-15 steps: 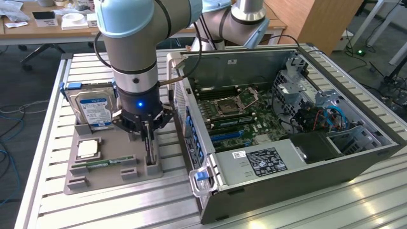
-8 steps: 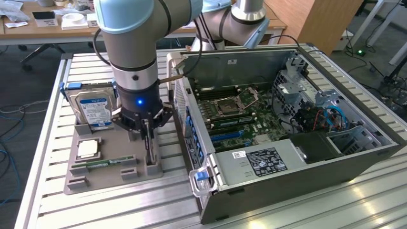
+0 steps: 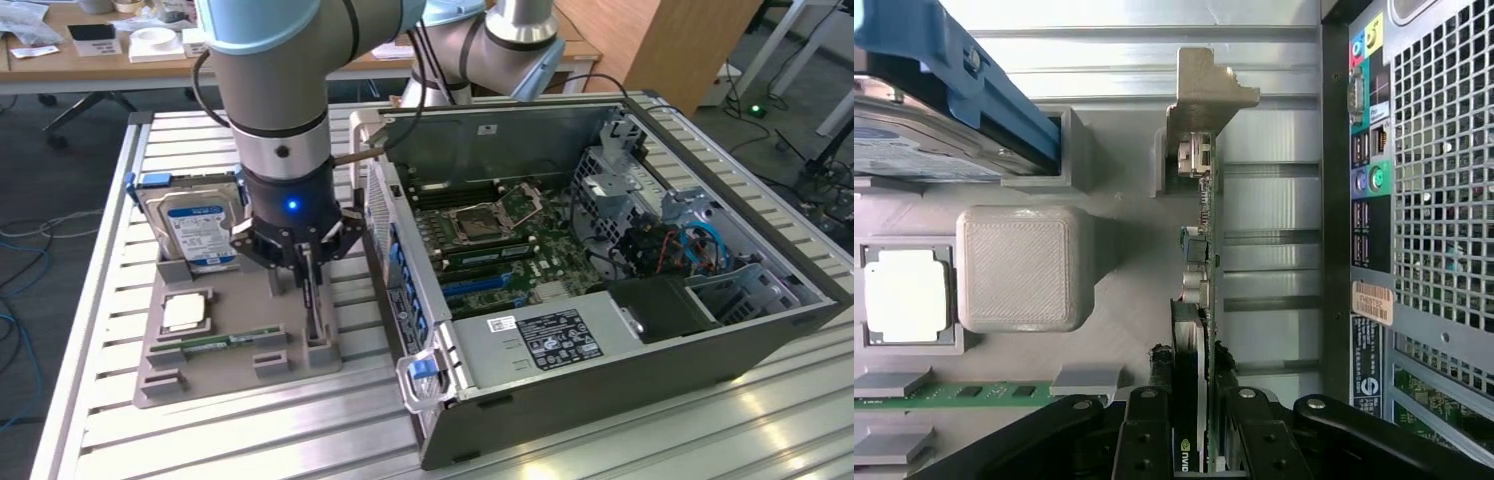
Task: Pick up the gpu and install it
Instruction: 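Pick up the gpu and move the gpu toward the slot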
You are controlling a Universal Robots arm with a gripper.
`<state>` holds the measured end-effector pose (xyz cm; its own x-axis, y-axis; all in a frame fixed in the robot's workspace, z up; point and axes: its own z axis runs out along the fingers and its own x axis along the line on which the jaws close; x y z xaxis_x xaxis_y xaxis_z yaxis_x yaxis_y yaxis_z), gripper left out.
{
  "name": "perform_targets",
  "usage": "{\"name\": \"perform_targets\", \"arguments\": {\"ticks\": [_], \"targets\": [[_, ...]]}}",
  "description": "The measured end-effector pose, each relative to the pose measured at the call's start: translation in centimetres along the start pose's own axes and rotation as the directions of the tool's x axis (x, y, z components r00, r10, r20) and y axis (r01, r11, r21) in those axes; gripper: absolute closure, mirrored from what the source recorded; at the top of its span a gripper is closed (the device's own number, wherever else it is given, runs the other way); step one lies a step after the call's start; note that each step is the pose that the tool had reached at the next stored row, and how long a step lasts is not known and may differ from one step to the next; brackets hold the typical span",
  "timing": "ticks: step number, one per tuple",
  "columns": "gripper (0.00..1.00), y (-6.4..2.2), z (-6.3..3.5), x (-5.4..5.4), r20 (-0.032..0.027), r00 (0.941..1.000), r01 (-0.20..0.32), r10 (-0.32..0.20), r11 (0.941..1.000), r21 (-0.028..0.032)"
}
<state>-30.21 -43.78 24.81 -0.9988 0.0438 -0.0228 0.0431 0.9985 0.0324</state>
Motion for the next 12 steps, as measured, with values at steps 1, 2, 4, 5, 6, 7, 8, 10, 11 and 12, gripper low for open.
{"name": "perform_targets", "arguments": {"ticks": [1,2,4,5,6,7,8,10,11,12], "targets": [[0.74,0.0,-0.14,0.0,0.0,1.0,0.0,0.0,1.0,0.0],[0.74,0.01,-0.29,0.0,0.0,1.0,0.0,0.0,1.0,0.0],[0.74,0.02,-0.57,0.0,0.0,1.0,0.0,0.0,1.0,0.0],[0.74,0.02,-0.71,0.0,0.0001,1.0,0.0,0.0,1.0,-0.0001],[0.74,0.03,-0.85,0.0,0.0,1.0,0.0,0.0,1.0,0.0],[0.74,0.03,-1.0,0.0,0.0,1.0,0.0,0.0,1.0,0.0],[0.74,0.04,-1.16,0.0,0.0001,1.0,0.0,0.0,1.0,0.0],[0.74,0.05,-1.54,0.0,0.0001,1.0,0.0,0.0,1.0,-0.0001],[0.74,0.06,-1.74,0.0,0.0,1.0,0.0,0.0,1.0,0.0],[0.74,0.06,-1.94,0.0,0.0,1.0,0.0,0.0,1.0,0.0]]}}
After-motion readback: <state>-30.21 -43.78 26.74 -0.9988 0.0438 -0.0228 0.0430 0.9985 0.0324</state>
